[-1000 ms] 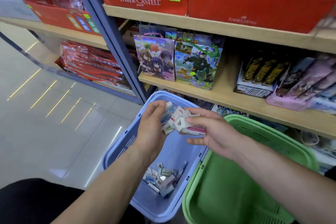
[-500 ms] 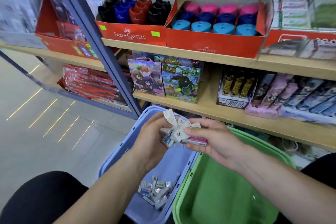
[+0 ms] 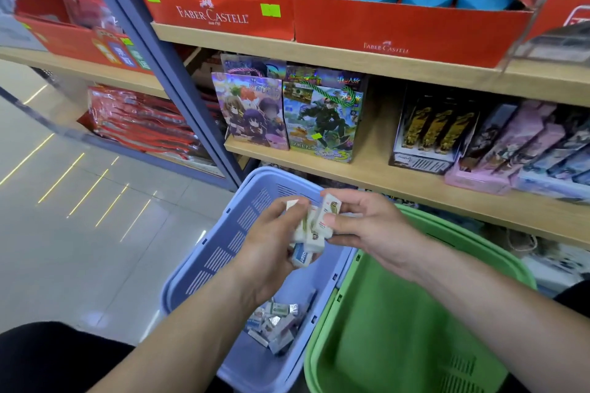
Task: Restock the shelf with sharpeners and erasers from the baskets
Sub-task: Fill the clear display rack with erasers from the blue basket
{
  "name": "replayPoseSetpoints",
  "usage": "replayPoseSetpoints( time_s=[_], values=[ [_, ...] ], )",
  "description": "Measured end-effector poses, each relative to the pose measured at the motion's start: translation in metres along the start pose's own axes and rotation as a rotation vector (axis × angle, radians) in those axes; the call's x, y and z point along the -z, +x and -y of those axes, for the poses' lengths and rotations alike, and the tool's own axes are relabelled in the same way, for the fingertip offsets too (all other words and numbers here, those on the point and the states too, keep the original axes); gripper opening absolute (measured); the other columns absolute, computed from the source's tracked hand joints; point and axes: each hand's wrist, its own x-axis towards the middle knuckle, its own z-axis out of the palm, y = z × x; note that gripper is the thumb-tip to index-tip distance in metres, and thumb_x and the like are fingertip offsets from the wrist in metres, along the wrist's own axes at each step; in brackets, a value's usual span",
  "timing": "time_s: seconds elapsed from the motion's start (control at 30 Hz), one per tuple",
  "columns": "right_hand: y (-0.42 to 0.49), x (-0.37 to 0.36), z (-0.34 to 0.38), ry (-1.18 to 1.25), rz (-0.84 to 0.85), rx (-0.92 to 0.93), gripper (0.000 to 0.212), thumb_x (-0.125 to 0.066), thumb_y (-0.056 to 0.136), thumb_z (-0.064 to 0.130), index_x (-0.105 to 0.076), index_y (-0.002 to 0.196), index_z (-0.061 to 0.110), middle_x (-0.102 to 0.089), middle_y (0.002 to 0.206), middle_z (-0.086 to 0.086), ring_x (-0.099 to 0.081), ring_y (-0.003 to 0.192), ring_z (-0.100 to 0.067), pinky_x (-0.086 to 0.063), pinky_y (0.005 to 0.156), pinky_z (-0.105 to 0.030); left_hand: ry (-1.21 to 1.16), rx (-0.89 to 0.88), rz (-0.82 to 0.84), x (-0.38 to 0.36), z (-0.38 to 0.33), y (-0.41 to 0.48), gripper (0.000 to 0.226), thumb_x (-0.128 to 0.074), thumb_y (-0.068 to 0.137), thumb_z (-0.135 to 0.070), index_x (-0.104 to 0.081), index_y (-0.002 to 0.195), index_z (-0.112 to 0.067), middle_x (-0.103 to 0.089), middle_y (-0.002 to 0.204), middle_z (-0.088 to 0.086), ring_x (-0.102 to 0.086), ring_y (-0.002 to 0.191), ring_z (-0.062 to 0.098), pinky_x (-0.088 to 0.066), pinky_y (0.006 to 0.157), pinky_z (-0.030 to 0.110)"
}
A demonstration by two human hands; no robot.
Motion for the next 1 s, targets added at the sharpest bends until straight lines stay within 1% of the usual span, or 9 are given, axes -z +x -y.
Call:
replayPoseSetpoints(
  time_s=[0.13,0.23,0.33,0.43,0.6,0.67,0.83,0.93,1.0],
  values=[
    [0.009,0.005,0.0,0.046,-0.066,0.005,0.041,-0.082,0.073,-0.005,-0.066,0.108,0.007,-0.073,0.102,-0.013,-0.075,0.093,-0.028,-0.063,0.083,-0.041,0.007,0.017,0.033,0.01,-0.002,0.003,0.046,-0.072,0.081,-0.023,-0.06,0.122,-0.006,-0.071,0.094,0.014,-0.067,0.076,0.025,-0.056,0.059,0.033],
    [0.012,0.004,-0.003,-0.032,-0.053,0.012,0.031,-0.086,0.069,0.003,-0.072,0.097,0.005,-0.074,0.099,-0.018,-0.074,0.084,-0.026,-0.063,0.076,-0.036,0.006,0.03,0.039,0.015,0.0,0.006,0.054,-0.074,0.079,-0.024,-0.061,0.128,-0.007,-0.072,0.1,0.017,-0.068,0.089,0.031,-0.056,0.059,0.032],
    [0.013,-0.002,-0.008,-0.116,-0.08,0.045,0.023,-0.086,0.073,0.006,-0.075,0.093,0.01,-0.073,0.099,-0.016,-0.072,0.075,-0.022,-0.06,0.066,-0.03,-0.004,0.015,0.012,0.015,0.001,0.007,0.051,-0.076,0.077,-0.028,-0.063,0.123,-0.01,-0.073,0.096,0.015,-0.071,0.082,0.028,-0.055,0.057,0.031],
    [0.013,-0.006,-0.012,-0.175,-0.06,0.084,0.019,-0.083,0.08,0.009,-0.074,0.096,0.013,-0.073,0.1,-0.011,-0.074,0.076,-0.022,-0.06,0.068,-0.029,-0.007,0.005,0.001,0.015,0.0,0.009,0.05,-0.078,0.077,-0.027,-0.063,0.121,-0.009,-0.071,0.095,0.017,-0.07,0.086,0.032,-0.051,0.054,0.029],
    [0.01,0.001,-0.01,0.026,0.037,-0.001,0.038,-0.062,0.087,-0.017,-0.068,0.113,0.01,-0.067,0.115,-0.015,-0.072,0.086,-0.019,-0.058,0.081,-0.029,-0.033,-0.023,-0.089,0.023,-0.008,0.018,0.029,-0.078,0.08,-0.015,-0.065,0.106,-0.011,-0.068,0.084,0.014,-0.061,0.088,0.035,-0.046,0.051,0.029],
    [0.006,0.007,-0.006,0.037,0.039,0.001,0.041,-0.064,0.085,-0.019,-0.065,0.116,0.007,-0.071,0.112,-0.018,-0.075,0.089,-0.023,-0.061,0.083,-0.03,-0.024,-0.037,-0.078,0.023,-0.01,0.018,0.016,-0.073,0.087,-0.008,-0.064,0.1,-0.011,-0.068,0.081,0.014,-0.062,0.085,0.035,-0.045,0.053,0.03],
    [-0.01,0.02,0.003,0.018,-0.03,0.08,0.03,-0.073,0.08,-0.01,-0.069,0.104,0.007,-0.076,0.088,-0.01,-0.07,0.065,-0.018,-0.055,0.055,-0.021,-0.003,-0.106,-0.04,0.007,-0.012,0.012,0.014,-0.071,0.089,-0.004,-0.064,0.097,-0.013,-0.068,0.084,0.016,-0.067,0.084,0.036,-0.048,0.048,0.029],
    [-0.023,0.027,0.009,0.061,-0.083,0.16,0.026,-0.063,0.088,-0.013,-0.073,0.1,0.008,-0.074,0.085,-0.01,-0.066,0.069,-0.016,-0.055,0.063,-0.021,-0.001,-0.132,-0.023,-0.007,-0.014,0.006,0.014,-0.073,0.088,-0.005,-0.065,0.096,-0.015,-0.07,0.085,0.016,-0.069,0.087,0.038,-0.047,0.048,0.029],
    [-0.035,0.032,0.015,0.13,-0.089,0.192,0.029,-0.057,0.093,-0.013,-0.073,0.104,0.009,-0.075,0.094,-0.013,-0.072,0.078,-0.02,-0.058,0.071,-0.023,0.006,-0.156,-0.009,-0.017,-0.016,0.001,0.014,-0.074,0.088,-0.006,-0.068,0.094,-0.017,-0.07,0.088,0.018,-0.067,0.089,0.038,-0.047,0.049,0.029]
  ],
)
